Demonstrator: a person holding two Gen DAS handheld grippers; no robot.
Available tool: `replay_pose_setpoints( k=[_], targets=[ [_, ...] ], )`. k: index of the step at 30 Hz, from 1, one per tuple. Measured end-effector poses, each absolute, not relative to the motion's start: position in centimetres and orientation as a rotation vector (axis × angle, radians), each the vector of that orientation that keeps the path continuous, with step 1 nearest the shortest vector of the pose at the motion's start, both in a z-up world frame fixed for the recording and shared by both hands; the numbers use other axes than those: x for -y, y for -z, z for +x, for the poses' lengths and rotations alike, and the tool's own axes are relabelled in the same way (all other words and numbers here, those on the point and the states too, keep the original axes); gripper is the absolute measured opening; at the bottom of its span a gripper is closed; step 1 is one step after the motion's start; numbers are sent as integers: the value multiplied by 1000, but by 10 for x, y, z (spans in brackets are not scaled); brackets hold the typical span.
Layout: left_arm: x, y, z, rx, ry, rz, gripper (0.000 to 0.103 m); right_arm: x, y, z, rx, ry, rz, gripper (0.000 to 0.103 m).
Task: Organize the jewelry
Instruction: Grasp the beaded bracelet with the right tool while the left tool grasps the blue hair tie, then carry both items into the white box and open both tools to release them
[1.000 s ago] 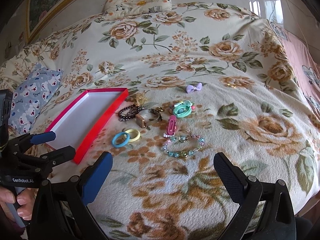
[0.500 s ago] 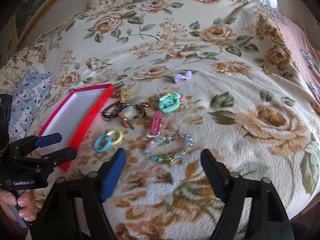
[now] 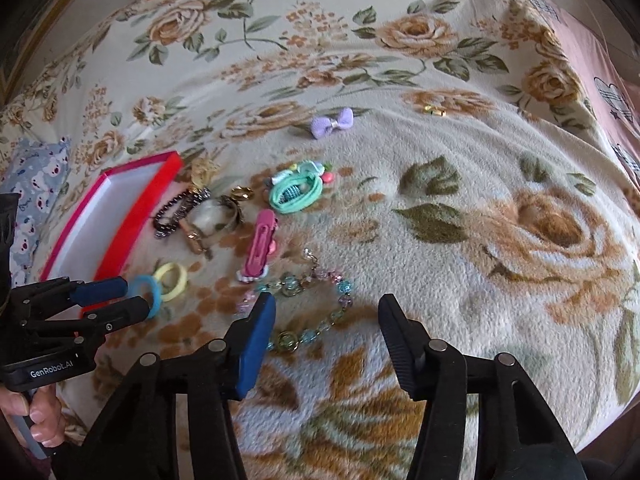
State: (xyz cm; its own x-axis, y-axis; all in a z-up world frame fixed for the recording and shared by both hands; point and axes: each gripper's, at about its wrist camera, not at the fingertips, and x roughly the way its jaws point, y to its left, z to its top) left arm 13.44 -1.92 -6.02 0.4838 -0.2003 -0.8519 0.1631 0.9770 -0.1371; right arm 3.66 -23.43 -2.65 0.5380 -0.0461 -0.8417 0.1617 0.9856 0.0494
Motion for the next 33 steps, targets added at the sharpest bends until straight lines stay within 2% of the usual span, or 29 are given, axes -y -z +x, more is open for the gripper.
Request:
replay_pose_setpoints(
  k=[3,5,7,8,9,33],
  targets=[
    [20,64,139,-1042,236,-41,32,233,34,39,-1014,130,106,47],
    [22,66,140,-1037,243,-32,23,232,34,40,-1012,129,88,39],
    [23,67,140,-1034,254,-35,12,232,34,40,-1014,131,86,21],
    [24,67,138,-1031,256,-34,6,232,34,40,-1013,129,85,18],
    [24,67,137,-1028,259,-33,5,232,34,40,-1013,130,84,8],
    [-47,11,70,-896,161,-158,2,160,-38,51,-835,-52,29,7]
  ],
)
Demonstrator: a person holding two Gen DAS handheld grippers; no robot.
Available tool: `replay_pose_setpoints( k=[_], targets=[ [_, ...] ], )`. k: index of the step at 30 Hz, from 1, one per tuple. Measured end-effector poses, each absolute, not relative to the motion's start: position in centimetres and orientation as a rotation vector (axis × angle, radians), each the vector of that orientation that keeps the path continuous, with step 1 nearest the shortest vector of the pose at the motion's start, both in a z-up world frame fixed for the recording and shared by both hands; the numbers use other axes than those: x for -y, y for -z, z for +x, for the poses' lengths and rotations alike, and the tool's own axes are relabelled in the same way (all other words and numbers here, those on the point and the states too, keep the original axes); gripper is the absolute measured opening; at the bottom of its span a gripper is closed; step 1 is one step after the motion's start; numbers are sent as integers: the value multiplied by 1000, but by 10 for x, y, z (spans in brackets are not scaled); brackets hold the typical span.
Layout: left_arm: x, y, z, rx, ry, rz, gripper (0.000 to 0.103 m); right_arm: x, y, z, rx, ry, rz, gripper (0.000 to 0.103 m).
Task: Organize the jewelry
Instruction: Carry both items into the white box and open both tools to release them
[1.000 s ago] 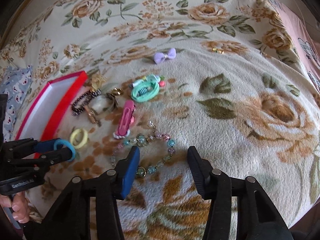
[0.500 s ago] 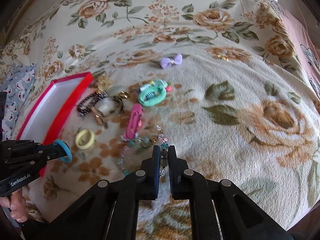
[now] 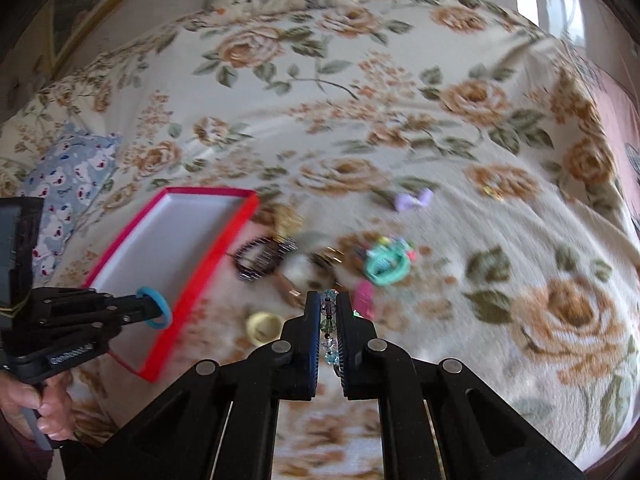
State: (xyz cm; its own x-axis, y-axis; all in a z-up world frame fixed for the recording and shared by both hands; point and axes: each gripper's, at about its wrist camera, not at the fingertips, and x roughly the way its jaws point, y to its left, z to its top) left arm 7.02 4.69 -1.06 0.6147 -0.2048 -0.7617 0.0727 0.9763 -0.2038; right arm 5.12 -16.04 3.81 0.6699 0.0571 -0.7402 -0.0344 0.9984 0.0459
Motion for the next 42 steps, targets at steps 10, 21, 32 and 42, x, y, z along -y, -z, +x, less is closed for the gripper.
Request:
replay_pose_setpoints(
  k=[10,21,32,42],
  targets=[
    [-97,9,52,-908,26,-221,2,93,-42,79,-825,-252,33,7],
    [-147,25,57,-978,-96,-316,2,8,-3,109,-908,-472,43,7],
    [-161,47,94,-1037,-118,-359,3,6,39,133,-1001,-467,68,7],
    [-159,49,102,-1048,-126,-344,13,7,56,139,-1044,-460,37,7]
  ],
)
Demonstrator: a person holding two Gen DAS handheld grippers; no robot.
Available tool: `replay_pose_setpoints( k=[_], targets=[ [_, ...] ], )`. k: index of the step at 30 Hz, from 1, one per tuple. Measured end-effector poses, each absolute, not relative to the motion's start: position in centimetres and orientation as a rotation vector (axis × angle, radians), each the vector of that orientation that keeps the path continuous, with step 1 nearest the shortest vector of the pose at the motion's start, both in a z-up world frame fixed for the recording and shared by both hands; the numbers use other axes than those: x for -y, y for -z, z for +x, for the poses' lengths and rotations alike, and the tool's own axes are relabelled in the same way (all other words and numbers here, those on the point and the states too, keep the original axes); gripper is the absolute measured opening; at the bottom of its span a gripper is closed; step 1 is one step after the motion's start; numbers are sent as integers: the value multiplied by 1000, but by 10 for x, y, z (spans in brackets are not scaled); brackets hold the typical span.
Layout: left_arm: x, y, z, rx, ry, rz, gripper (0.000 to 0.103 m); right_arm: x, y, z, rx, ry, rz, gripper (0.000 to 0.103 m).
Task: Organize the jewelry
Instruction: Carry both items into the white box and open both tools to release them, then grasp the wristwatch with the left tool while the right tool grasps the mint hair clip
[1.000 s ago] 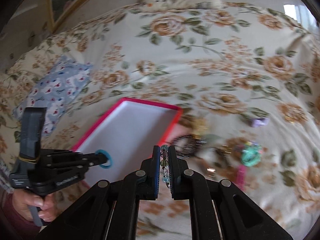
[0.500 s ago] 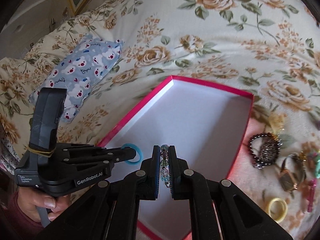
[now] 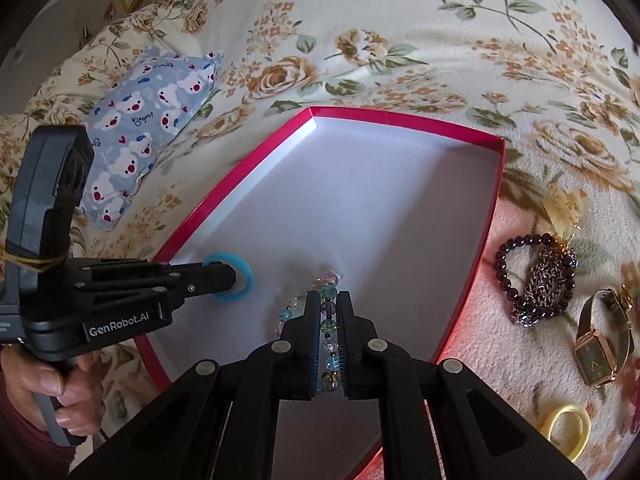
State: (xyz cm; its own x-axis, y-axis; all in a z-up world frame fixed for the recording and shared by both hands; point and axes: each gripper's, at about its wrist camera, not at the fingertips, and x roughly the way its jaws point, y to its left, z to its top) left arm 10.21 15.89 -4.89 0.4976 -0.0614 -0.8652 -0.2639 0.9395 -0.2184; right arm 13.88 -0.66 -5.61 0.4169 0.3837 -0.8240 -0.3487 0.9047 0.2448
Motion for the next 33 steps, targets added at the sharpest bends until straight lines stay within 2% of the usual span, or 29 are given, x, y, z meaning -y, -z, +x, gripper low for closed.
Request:
replay_pose_setpoints(
  k=[2,6,9,13,17,22,26,29,33],
  targets=[
    [-156,47,102,-1043,-142,-323,22,6,57,139,-1050,-462,33,7],
    [-151,47,99,-1044,-154,-298,23,5,60,141,-1063,-469,40,12],
    [-151,47,98,-1044,-156,-302,24,6,60,140,-1062,-470,44,12],
    [-152,44,94,-1039,-162,-316,34,8,58,139,-1057,-468,55,16],
    [-155,36,84,-1015,-165,-330,39,12,54,137,-1054,-463,68,18],
    [-152,24,74,-985,-169,-337,48,21,39,129,-1022,-458,91,37],
    [-143,12,68,-960,-156,-335,57,36,24,122,-989,-437,122,38],
    [-135,6,66,-946,-138,-334,63,56,12,116,-957,-400,150,48],
    [-123,1,68,-944,-113,-321,64,84,3,110,-934,-335,169,51]
  ],
)
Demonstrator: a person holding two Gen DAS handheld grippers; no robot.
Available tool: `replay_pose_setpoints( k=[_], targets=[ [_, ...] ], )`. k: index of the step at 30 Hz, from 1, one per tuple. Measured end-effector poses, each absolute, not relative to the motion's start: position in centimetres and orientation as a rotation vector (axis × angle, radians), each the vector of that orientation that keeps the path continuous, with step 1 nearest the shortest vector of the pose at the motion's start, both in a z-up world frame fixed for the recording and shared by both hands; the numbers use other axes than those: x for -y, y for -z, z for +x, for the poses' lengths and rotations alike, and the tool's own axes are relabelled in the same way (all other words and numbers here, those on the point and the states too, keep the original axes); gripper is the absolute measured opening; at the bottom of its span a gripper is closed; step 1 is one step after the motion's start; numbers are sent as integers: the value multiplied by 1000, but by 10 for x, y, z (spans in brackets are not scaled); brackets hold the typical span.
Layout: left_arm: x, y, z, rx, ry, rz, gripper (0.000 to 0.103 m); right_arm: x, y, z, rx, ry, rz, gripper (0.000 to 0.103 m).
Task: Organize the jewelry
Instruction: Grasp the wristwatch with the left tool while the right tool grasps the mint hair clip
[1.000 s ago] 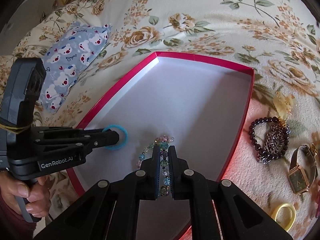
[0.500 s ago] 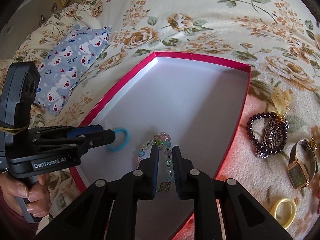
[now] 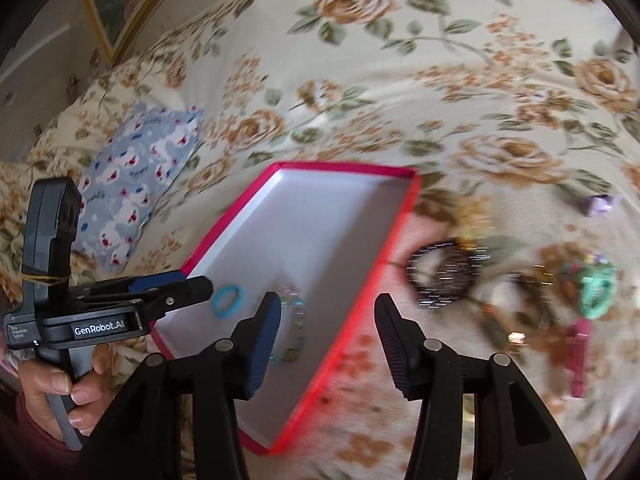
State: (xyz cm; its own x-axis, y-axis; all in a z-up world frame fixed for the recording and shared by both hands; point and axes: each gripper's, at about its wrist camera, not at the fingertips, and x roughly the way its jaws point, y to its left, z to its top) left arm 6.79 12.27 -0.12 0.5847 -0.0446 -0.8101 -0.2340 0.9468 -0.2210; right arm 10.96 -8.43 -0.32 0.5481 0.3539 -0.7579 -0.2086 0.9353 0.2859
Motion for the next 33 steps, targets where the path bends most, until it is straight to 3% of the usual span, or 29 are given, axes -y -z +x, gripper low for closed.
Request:
replay_pose_setpoints(
  k=[8,23,30,33],
  targets=[
    [-101,-6,79,-948,-57,-315,71,139,-3,100,-915,-212,218,51],
    [-46,-8,122,-969,55,-248,71,211,-5,86,-890,-56,251,51],
    [-23,-1,150,-985,119,-221,70,235,2,92,-905,13,248,51],
    [-9,4,166,-996,145,-200,64,242,7,97,-913,28,248,50]
  ],
)
